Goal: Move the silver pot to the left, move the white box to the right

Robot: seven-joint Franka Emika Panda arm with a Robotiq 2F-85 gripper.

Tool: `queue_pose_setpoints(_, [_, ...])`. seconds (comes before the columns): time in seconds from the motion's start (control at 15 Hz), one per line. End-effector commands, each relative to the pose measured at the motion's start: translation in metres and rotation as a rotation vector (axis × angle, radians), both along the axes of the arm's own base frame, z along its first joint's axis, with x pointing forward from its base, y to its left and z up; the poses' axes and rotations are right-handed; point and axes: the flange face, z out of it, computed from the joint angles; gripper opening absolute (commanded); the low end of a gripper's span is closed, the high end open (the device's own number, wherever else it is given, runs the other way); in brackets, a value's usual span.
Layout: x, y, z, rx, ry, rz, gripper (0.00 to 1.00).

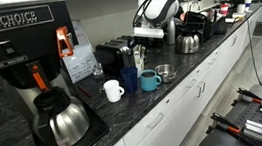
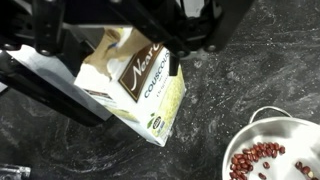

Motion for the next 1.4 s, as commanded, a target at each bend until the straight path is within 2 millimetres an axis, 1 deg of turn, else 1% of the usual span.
queue_pose_setpoints(0.0, [0.006, 0.003, -0.003, -0.002, -0.001, -0.021, 0.52])
queue_pose_setpoints(0.07, [0.007, 0.003, -0.002, 0.001, -0.002, -0.025, 0.44])
queue_pose_setpoints(0.2, [0.007, 0.002, -0.001, 0.003, -0.001, -0.031, 0.31])
queue_pose_setpoints(0.4, [0.008, -0.001, -0.003, 0.005, 0.005, -0.04, 0.1])
queue_pose_setpoints(0.47, [0.008, -0.003, -0.003, 0.002, 0.005, -0.044, 0.05])
queue_pose_setpoints(0.53, [0.009, -0.004, -0.003, -0.001, 0.006, -0.047, 0.02])
queue_pose_setpoints(0.6, [0.009, -0.006, -0.003, -0.005, 0.004, -0.051, 0.01])
queue_pose_setpoints(0.73, [0.01, -0.011, -0.001, -0.005, 0.005, -0.066, 0.03])
queue_pose_setpoints(0.8, [0.01, -0.015, -0.001, -0.009, 0.001, -0.078, 0.0])
queue_pose_setpoints(0.87, [0.011, -0.018, -0.001, -0.009, 0.0, -0.089, 0.0])
queue_pose_setpoints(0.93, [0.012, -0.022, 0.0, -0.01, -0.001, -0.102, 0.02])
queue_pose_setpoints(1.07, [0.014, -0.031, 0.001, -0.012, -0.003, -0.128, 0.0])
queue_pose_setpoints(1.33, [0.018, -0.049, 0.002, -0.028, -0.019, -0.175, 0.01])
